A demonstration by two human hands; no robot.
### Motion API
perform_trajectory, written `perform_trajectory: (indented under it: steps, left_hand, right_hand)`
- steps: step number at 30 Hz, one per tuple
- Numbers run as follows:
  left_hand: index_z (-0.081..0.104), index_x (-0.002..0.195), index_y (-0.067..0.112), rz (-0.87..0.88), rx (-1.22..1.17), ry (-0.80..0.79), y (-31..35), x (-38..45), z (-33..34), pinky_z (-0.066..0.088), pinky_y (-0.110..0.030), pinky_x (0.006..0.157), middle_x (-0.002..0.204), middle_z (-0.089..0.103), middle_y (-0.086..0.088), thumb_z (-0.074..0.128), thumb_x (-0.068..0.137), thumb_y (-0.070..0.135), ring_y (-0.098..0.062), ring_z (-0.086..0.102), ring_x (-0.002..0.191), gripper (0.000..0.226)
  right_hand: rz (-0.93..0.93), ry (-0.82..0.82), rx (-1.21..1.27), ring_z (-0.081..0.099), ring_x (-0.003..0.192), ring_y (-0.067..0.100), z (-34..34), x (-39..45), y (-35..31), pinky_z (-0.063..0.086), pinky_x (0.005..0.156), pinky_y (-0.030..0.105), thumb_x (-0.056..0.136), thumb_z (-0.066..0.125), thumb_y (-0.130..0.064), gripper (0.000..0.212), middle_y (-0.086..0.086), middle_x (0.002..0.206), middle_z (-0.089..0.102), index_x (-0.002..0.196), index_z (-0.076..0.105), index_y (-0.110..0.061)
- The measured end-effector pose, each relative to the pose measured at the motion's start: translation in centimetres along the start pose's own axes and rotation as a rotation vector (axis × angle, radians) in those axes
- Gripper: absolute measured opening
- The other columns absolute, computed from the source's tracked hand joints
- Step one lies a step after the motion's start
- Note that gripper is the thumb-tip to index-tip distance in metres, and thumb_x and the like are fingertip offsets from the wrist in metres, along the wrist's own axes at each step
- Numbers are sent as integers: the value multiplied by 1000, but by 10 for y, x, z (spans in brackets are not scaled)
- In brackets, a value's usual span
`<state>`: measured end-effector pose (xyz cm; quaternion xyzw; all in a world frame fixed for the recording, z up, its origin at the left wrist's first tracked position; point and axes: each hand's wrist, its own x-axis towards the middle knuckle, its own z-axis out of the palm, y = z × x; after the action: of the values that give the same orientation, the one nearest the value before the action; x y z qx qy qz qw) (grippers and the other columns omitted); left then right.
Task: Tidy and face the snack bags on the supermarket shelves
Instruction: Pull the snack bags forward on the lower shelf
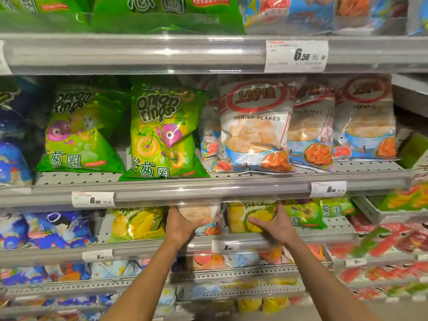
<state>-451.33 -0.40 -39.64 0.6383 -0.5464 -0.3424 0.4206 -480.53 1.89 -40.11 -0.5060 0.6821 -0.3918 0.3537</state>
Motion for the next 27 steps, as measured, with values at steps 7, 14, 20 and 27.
perform_trajectory:
  steps: [7, 14, 20, 27]
  left_hand:
    - [58, 96, 20, -107, -31, -65, -12, 14, 1, 56, -28, 78, 91, 72, -1, 100, 45, 35, -15, 70, 83, 68]
    - [65, 94, 18, -179, -106, -19, -12, 14, 0, 60, -39, 87, 88, 77, -4, 102, 39, 31, -18, 74, 86, 68]
    - [60, 115, 7, -186, -151, 4, -4, 6, 0, 56, -43, 95, 101, 74, -11, 100, 35, 33, -26, 71, 98, 93]
    - [54, 107, 5, -217, -82, 29, 18, -13, 21, 50, -25, 75, 102, 69, -9, 100, 47, 31, -20, 63, 91, 80]
  right_hand:
    - [101, 22, -11, 51, 124, 25, 3, 7, 0, 36, 95, 27, 58, 95, -51, 116, 9, 141, 53, 149, 38, -6]
    - [43, 136, 32, 50, 111, 15, -2, -8, -15, 39, 89, 25, 59, 97, -38, 96, -8, 111, 53, 137, 52, -6]
    - [70, 156, 70, 42, 140, 26, -18, -22, -17, 36, 104, 22, 62, 96, -36, 114, 10, 146, 51, 152, 35, 0]
    - [176, 194, 199, 64, 116, 19, -55, -61, 2, 55, 96, 34, 60, 97, -36, 93, 0, 127, 65, 135, 51, -7]
